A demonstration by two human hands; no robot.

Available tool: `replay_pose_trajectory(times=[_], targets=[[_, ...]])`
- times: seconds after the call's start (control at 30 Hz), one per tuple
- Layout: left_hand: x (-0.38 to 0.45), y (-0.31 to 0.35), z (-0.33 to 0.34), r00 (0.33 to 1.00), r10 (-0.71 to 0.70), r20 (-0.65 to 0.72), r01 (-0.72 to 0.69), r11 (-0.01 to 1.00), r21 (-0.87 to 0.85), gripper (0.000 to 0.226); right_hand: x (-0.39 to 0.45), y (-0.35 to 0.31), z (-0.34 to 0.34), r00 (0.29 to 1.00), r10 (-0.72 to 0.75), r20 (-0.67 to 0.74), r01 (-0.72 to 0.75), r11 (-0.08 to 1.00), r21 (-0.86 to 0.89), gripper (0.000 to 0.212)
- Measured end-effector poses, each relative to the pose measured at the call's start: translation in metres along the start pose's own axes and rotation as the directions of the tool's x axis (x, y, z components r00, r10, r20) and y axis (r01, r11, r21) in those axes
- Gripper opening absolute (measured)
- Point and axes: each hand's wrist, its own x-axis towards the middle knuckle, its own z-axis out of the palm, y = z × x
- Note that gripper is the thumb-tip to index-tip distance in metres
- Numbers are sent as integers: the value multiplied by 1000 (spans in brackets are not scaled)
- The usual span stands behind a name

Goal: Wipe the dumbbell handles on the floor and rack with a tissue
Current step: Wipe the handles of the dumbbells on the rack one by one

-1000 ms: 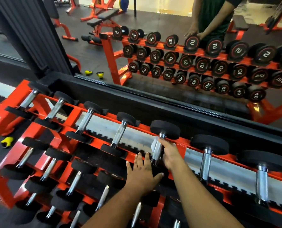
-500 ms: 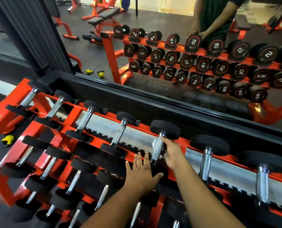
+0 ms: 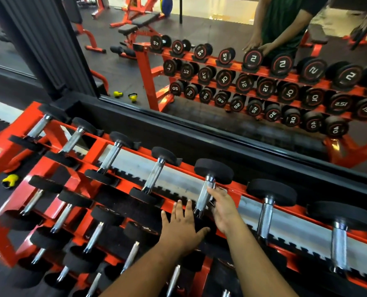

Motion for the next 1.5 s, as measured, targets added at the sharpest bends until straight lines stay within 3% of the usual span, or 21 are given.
replay_pose_trajectory(times=[0.17,0.37,0.53,0.7,0.83,0.93,1.03,1.1,1.13,1.17,1.23,1.27,1.33,1.4,1.43,1.5], targets=[[-1,0,0,1000,-6,4,6,1000,1,99,-4,1,14,995,94,44,-91,994,-60,30],[-1,0,1,1000,2,-8,-2,1000,-18,99,-11,6,-4,997,41,66,-34,994,-107,23],[-3,0,0,1000,4,-7,-4,1000,-31,99,-10,3,7,995,68,72,-44,953,-299,27],[-2,-1,0,1000,10,-5,-11,1000,-28,99,-15,8,-10,996,43,73,-16,944,-330,21],[-3,0,0,1000,3,-14,-4,1000,-24,99,-14,12,1,996,62,65,-21,867,-499,26],[-2,-1,0,1000,5,-2,-5,1000,-25,101,-24,12,-6,999,13,30,3,875,-484,21],[-1,-2,1,1000,12,5,-11,1000,-19,102,-32,10,-20,999,-34,-28,22,937,-349,24],[-1,-2,1,1000,15,6,-14,1000,-19,102,-30,1,-21,988,-142,-64,117,948,-297,27],[-1,-2,1,1000,14,3,-14,1000,-22,102,-28,-6,-19,960,-267,-80,217,897,-386,29],[-1,-2,1,1000,15,-1,-15,1000,-25,102,-26,-13,-17,903,-426,-57,331,773,-542,32],[-3,-3,1,1000,15,-7,-16,999,-34,102,-24,-26,-11,728,-663,174,507,350,-787,36],[-3,-3,1,1000,15,-12,-15,999,-41,101,-20,-30,-10,647,-678,348,566,122,-815,39],[-3,-2,0,1000,12,-14,-12,999,-44,101,-7,-36,-10,570,-477,669,611,-298,-734,47],[-2,-2,0,1000,10,-7,-11,999,-44,100,3,-36,-12,570,-144,809,592,-611,-526,54],[-1,-2,1,1000,10,-3,-10,999,-48,101,6,-37,-12,590,-28,807,567,-698,-438,57],[-1,-2,2,1000,7,-4,-8,999,-51,101,7,-39,-12,654,19,756,467,-796,-384,62]])
